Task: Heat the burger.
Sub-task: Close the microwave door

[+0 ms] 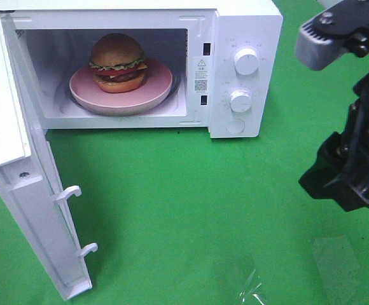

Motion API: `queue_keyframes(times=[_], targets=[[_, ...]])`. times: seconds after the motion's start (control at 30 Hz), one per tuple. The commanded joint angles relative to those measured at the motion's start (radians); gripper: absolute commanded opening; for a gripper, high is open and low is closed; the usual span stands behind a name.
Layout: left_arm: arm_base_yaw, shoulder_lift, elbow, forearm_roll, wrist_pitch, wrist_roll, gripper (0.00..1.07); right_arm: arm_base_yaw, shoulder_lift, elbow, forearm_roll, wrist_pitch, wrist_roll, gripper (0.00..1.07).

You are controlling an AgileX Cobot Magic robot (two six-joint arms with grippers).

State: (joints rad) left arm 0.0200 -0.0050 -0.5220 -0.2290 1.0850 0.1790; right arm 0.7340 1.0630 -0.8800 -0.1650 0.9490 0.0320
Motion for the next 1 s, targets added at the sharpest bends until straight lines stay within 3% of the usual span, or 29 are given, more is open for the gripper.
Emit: queue_keyframes(times=[0.03, 0.13, 0.37, 0.7, 1.0], targets=[[0.001, -0.017, -0.003, -0.002, -0.008, -0.001, 0.98, 0.000, -0.087, 0.006, 0.002, 0.075, 0.016, 0.71], [0.001, -0.017, -0.003, -0.002, -0.008, -0.001, 0.98, 0.000, -0.104, 0.008, 0.002, 0.088, 0.019, 0.71], [0.001, -0.017, -0.003, -0.002, -0.008, -0.001, 0.98, -0.014, -0.254, 0.122, 0.000, 0.112, 0.037, 0.71], [0.001, -0.017, -0.003, -0.002, -0.008, -0.001, 0.98, -0.317, -0.483, 0.238, 0.005, 0.096, 0.038, 0.71], [0.001, -0.017, -0.003, -0.002, -0.008, -0.001, 0.98, -0.504, -0.716, 0.316, 0.096, 0.020, 0.006, 0.71]])
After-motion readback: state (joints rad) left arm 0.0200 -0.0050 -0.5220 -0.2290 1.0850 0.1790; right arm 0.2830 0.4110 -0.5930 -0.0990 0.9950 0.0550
